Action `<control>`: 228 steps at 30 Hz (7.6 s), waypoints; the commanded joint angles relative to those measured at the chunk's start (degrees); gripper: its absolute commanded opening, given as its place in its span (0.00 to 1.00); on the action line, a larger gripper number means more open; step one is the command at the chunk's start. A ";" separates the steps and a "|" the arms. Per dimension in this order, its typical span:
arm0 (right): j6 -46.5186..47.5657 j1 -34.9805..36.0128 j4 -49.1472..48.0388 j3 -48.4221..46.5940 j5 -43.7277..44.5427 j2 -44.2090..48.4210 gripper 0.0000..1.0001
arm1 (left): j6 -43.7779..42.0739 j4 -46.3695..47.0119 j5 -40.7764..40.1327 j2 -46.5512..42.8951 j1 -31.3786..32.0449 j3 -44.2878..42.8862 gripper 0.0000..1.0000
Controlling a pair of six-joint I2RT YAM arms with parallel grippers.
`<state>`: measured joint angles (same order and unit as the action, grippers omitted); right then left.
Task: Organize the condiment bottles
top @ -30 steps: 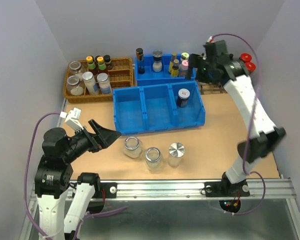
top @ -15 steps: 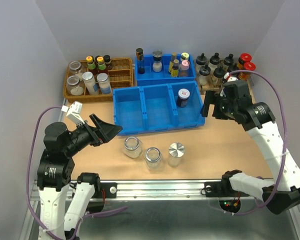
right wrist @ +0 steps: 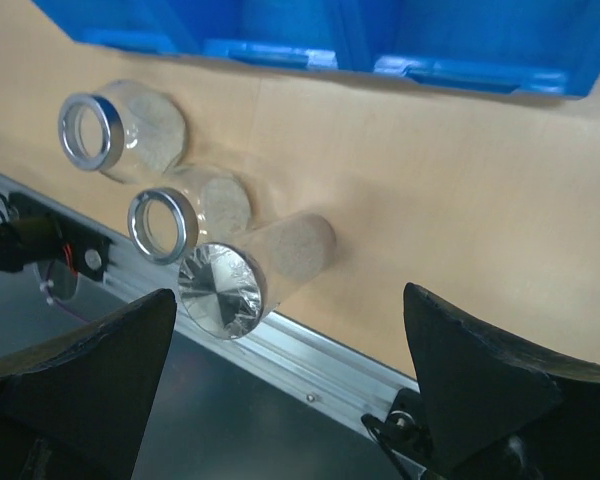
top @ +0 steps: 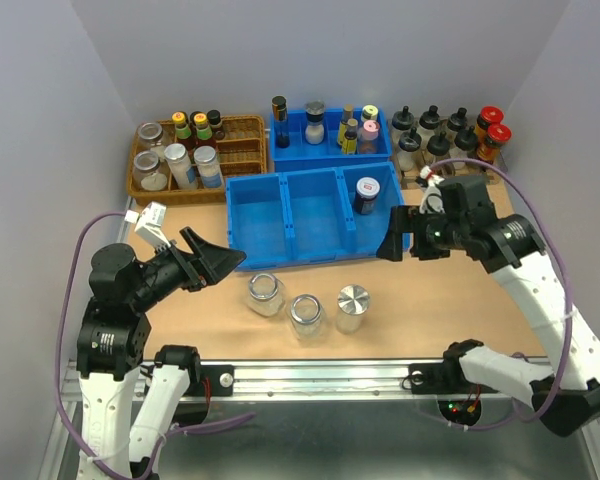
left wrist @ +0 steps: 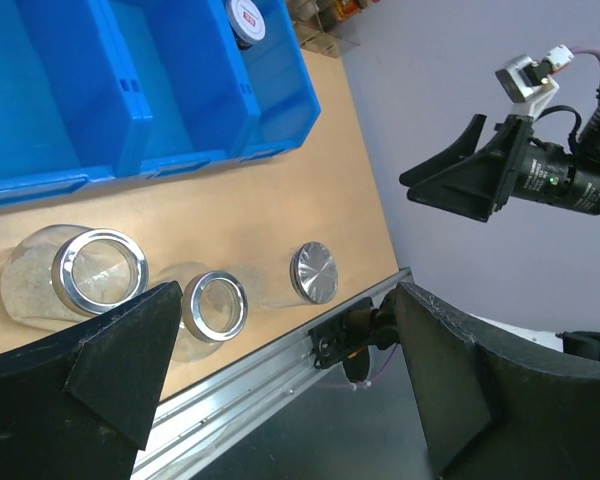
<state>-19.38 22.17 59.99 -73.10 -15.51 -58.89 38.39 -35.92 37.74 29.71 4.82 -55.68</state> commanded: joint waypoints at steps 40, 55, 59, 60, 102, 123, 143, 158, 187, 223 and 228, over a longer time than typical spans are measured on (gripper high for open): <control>-5.76 33.02 8.22 -5.66 16.56 -26.36 1.00 | -4.64 -1.25 0.76 -1.50 0.19 -1.10 0.99; -9.63 32.93 7.69 -1.69 18.76 -25.84 0.29 | -4.73 -1.78 0.67 -2.12 0.19 -0.48 0.99; -11.47 32.93 10.67 -5.81 22.36 -24.60 0.00 | -4.91 -2.13 0.76 -2.12 0.19 -0.83 0.99; -11.65 33.02 11.37 -7.57 23.93 -24.34 0.00 | -4.91 -2.22 0.76 -2.12 0.19 -1.01 0.99; -3.03 16.85 0.92 -63.04 26.58 -62.04 0.00 | -3.32 -2.40 -0.21 -3.43 0.19 -2.24 0.99; -4.18 14.30 0.57 -65.59 24.56 -68.11 0.00 | -3.94 -3.98 -0.12 -4.40 0.19 -2.85 0.99; -2.07 13.51 3.38 -68.49 24.12 -70.83 0.53 | -3.50 -4.95 -0.12 -4.93 0.19 -3.12 0.99; -1.54 12.98 4.44 -69.72 25.26 -71.10 0.79 | -3.06 -4.60 -0.03 -4.93 0.19 -3.12 0.99; -5.05 13.51 0.92 -41.09 31.77 -35.19 1.00 | -11.40 -16.72 -15.47 4.12 0.19 -2.07 0.99; -15.43 14.56 17.62 -8.20 33.17 0.45 1.00 | -15.72 -1.17 -43.54 43.93 35.34 -0.83 0.99; -15.34 14.56 17.71 -7.50 33.96 0.53 1.00 | -15.63 -2.39 -42.48 44.99 37.19 -0.57 0.99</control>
<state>-34.33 36.47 77.47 -81.47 16.34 -59.27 23.40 -37.82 -4.67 74.89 41.12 -56.23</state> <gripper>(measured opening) 0.998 0.986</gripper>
